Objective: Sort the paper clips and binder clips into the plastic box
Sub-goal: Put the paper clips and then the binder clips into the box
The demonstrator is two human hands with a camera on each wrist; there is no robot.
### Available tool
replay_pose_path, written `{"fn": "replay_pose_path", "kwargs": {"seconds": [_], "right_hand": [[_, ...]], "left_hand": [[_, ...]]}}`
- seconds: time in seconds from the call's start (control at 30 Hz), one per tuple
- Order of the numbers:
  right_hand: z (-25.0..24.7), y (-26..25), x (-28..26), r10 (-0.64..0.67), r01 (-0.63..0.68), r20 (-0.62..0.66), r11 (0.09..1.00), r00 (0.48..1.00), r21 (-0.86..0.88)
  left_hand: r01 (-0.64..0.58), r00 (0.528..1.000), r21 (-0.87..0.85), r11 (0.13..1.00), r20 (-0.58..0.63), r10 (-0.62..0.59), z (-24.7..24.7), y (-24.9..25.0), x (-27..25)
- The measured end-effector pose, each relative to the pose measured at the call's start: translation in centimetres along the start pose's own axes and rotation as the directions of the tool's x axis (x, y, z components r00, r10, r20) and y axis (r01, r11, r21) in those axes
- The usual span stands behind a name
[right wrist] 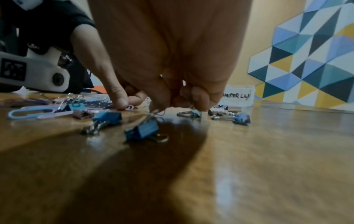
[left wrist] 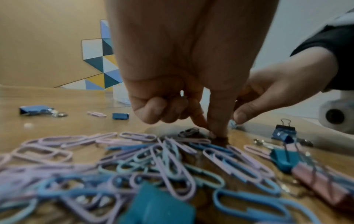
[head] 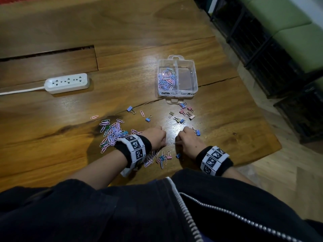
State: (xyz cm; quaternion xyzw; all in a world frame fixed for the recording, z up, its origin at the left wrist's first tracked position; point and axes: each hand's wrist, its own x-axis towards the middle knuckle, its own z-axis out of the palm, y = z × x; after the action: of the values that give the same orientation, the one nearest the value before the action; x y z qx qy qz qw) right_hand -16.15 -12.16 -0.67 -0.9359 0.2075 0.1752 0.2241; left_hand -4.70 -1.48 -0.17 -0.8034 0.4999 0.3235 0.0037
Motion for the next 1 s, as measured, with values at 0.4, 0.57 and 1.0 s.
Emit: {"fn": "replay_pose_path", "kwargs": {"seconds": [0.4, 0.57, 1.0], "right_hand": [[-1.4, 0.2, -1.8, 0.013, -0.306, 0.306, 0.068, 0.952, 0.950], [1.2, -0.4, -1.9, 0.058, -0.177, 0.184, 0.644, 0.981, 0.744], [1.8, -1.5, -2.4, 0.005, 0.007, -0.059, 0.980, 0.998, 0.197]], "left_hand": [[0.161, 0.987, -0.902, 0.402, 0.151, -0.056, -1.3, -1.1, -2.1], [-0.002, 0.995, -0.423, 0.906, 0.086, 0.042, 0.0, 0.0, -2.7], [-0.069, 0.996, -0.012, 0.998, 0.062, 0.070, 0.6, -1.5, -4.7]]}}
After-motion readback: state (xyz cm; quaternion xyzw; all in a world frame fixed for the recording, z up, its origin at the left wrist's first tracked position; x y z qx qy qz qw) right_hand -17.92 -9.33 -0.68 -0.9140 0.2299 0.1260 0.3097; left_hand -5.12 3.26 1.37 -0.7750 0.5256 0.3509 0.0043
